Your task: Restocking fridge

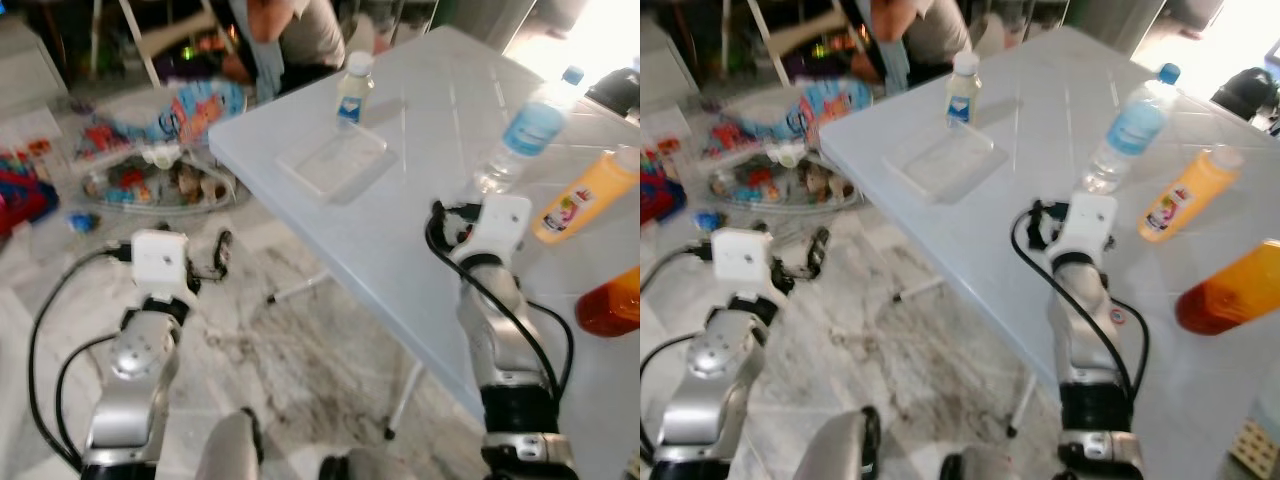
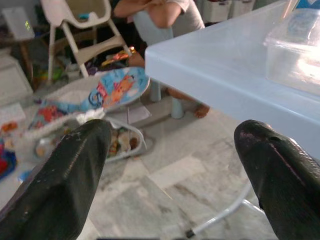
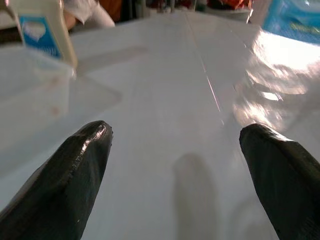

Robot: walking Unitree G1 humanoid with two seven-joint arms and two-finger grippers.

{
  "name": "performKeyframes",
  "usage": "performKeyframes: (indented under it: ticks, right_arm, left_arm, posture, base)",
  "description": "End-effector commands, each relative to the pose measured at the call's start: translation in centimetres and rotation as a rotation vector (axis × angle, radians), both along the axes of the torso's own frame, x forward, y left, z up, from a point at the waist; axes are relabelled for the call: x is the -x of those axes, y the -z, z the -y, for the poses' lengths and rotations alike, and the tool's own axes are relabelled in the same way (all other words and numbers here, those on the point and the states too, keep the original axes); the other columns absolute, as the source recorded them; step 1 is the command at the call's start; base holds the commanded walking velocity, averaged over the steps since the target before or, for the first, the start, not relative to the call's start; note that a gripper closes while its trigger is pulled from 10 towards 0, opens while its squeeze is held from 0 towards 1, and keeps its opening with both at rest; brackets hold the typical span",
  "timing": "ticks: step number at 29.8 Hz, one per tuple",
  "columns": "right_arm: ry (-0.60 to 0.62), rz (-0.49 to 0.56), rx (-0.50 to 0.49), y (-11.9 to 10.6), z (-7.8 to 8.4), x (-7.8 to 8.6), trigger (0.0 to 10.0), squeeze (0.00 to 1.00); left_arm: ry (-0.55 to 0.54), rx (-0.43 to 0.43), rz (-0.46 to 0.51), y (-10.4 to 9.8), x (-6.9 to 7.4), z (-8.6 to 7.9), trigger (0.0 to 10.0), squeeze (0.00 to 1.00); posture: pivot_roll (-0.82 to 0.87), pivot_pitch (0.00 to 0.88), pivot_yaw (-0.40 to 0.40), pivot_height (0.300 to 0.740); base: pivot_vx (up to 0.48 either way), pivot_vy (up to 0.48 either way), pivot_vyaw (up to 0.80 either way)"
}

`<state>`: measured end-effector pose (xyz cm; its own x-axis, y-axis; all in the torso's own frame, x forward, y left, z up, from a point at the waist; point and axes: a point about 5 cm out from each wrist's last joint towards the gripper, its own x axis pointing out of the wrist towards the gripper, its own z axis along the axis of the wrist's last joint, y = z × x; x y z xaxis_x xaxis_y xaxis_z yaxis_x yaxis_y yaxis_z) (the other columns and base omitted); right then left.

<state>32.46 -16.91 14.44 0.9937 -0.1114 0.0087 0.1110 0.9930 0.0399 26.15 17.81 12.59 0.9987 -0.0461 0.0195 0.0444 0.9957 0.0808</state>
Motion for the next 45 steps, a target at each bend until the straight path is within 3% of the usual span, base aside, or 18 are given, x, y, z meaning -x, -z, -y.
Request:
performKeyframes:
  ticks: [1, 20, 35, 41, 45]
  right_arm:
    - [0.026, -0.020, 0.002, 0.6, 1.1, 0.3, 10.0, 0.00]
    - [0.004, -0.018, -0.011, 0.9, 0.2, 0.7, 10.0, 0.00]
    - [-0.014, 0.006, 0.006, 0.6, -0.3, 0.9, 10.0, 0.00]
    - [-0.058, 0.069, 0.066, -0.5, -1.1, 1.1, 10.0, 0.00]
    - [-0.077, 0.082, 0.047, -0.9, -1.4, 1.0, 10.0, 0.00]
  left_arm:
    - [0.013, 0.021, -0.022, 0.4, 0.2, 0.5, 10.0, 0.00]
    - [0.049, -0.011, 0.006, -0.1, 0.1, 0.8, 10.0, 0.00]
    - [0.066, -0.003, 0.029, -0.5, 0.2, 1.1, 10.0, 0.00]
    - [0.064, -0.005, 0.038, -0.6, 0.2, 1.0, 10.0, 0.00]
    - [0.064, -0.006, 0.039, -0.5, 0.2, 1.0, 10.0, 0.00]
  posture:
    - [0.05, 0.150, -0.080, 0.740]
    - [0.05, 0.152, -0.079, 0.740]
    - [0.05, 0.154, -0.078, 0.740]
    - [0.05, 0.154, -0.078, 0.740]
    - [0.05, 0.153, -0.078, 0.740]
  base:
    - [0.000, 0.431, 0.00]
    - [0.038, 0.456, 0.00]
    - [0.460, 0.000, -0.60]
    - [0.000, 0.000, 0.00]
    - [0.000, 0.000, 0.00]
